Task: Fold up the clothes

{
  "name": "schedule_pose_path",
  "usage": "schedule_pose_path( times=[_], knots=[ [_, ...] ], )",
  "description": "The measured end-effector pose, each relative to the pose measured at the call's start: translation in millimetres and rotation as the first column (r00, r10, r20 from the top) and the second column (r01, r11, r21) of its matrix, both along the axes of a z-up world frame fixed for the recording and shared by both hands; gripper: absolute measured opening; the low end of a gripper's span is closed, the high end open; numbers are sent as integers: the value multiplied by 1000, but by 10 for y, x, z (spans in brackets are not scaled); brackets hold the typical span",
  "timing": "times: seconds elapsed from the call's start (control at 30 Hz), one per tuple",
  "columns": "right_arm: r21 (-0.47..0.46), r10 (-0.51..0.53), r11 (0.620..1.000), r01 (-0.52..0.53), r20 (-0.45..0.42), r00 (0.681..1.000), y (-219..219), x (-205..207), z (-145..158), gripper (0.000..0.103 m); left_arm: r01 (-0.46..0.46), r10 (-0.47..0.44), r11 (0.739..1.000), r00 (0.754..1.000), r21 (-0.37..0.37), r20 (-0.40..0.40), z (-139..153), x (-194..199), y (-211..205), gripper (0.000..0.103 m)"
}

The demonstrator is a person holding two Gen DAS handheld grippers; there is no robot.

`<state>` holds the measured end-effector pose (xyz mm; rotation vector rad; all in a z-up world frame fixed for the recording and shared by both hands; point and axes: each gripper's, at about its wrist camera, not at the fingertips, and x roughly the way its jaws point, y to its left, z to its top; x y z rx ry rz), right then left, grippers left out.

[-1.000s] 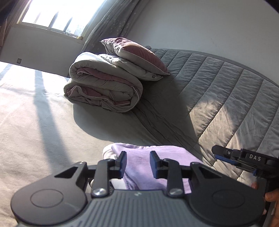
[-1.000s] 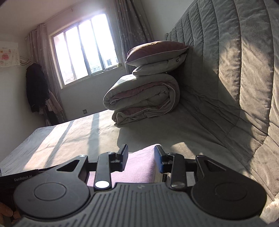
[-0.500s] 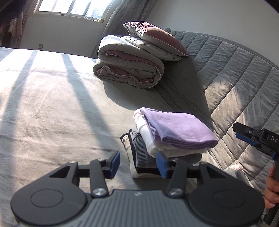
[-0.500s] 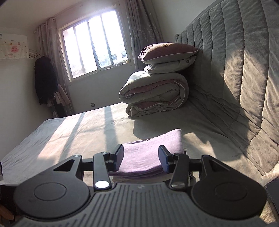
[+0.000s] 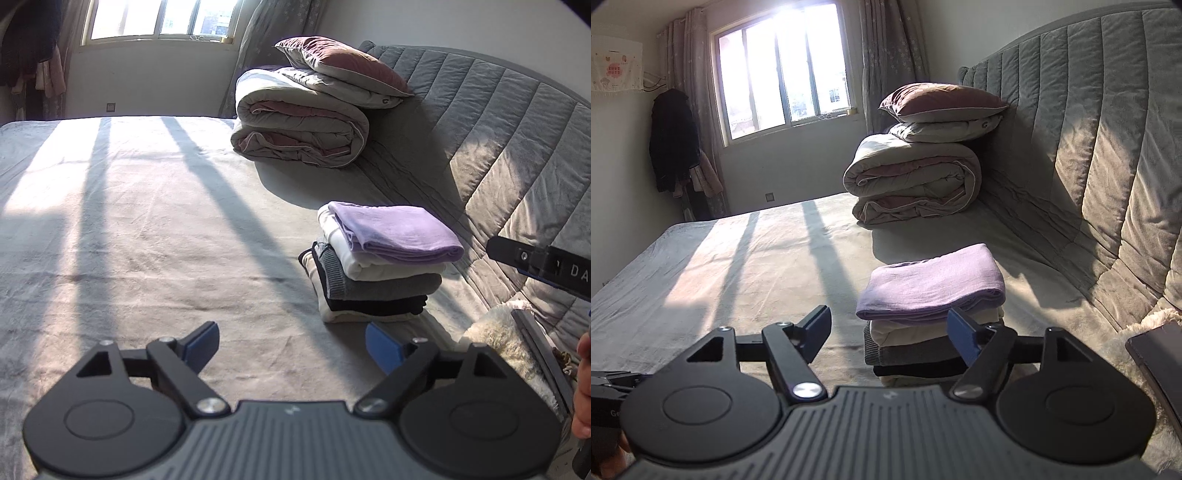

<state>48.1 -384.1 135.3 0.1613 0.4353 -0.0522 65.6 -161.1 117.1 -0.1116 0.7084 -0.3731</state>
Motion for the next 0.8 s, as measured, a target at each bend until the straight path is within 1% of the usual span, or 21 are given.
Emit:
schedule_pose_path(
  times=[0.07, 0.17, 0.2, 0.3, 0.33, 0.37, 0.53, 0.67, 0.8],
  knots=[
    [4, -8, 1000, 8, -5, 1000, 47, -45, 14, 79, -4, 4, 1000, 1000, 21, 10, 31, -87, 3, 97],
    [14, -16, 1000, 16, -11, 1000, 94, -107, 35, 83, -8, 7, 999, 1000, 49, 17, 59, -177, -8, 102],
    [13, -24, 1000, 25, -17, 1000, 146, -149, 39, 84, -8, 7, 998, 1000, 60, 18, 68, -204, -15, 102],
    [17, -32, 999, 33, -23, 999, 193, -207, 63, 93, -3, 2, 996, 1000, 87, 12, 85, -272, -42, 102],
    [17, -37, 999, 38, -23, 999, 224, -243, 66, 98, -2, 2, 996, 1000, 93, 6, 86, -287, -48, 102],
    [15, -44, 999, 44, -23, 999, 238, -267, 72, 101, 0, 1, 995, 1000, 102, -6, 86, -300, -53, 102],
    [12, -66, 998, 67, -42, 997, 296, -344, 73, 103, 10, -3, 990, 999, 142, -47, 67, -370, -74, 102],
    [13, -77, 997, 78, -63, 995, 344, -402, 41, 103, 10, -2, 983, 999, 181, -41, 60, -455, -72, 102],
    [19, -90, 996, 92, -87, 992, 406, -478, -5, 103, 4, 3, 980, 999, 197, -38, 69, -559, -13, 102]
  ],
)
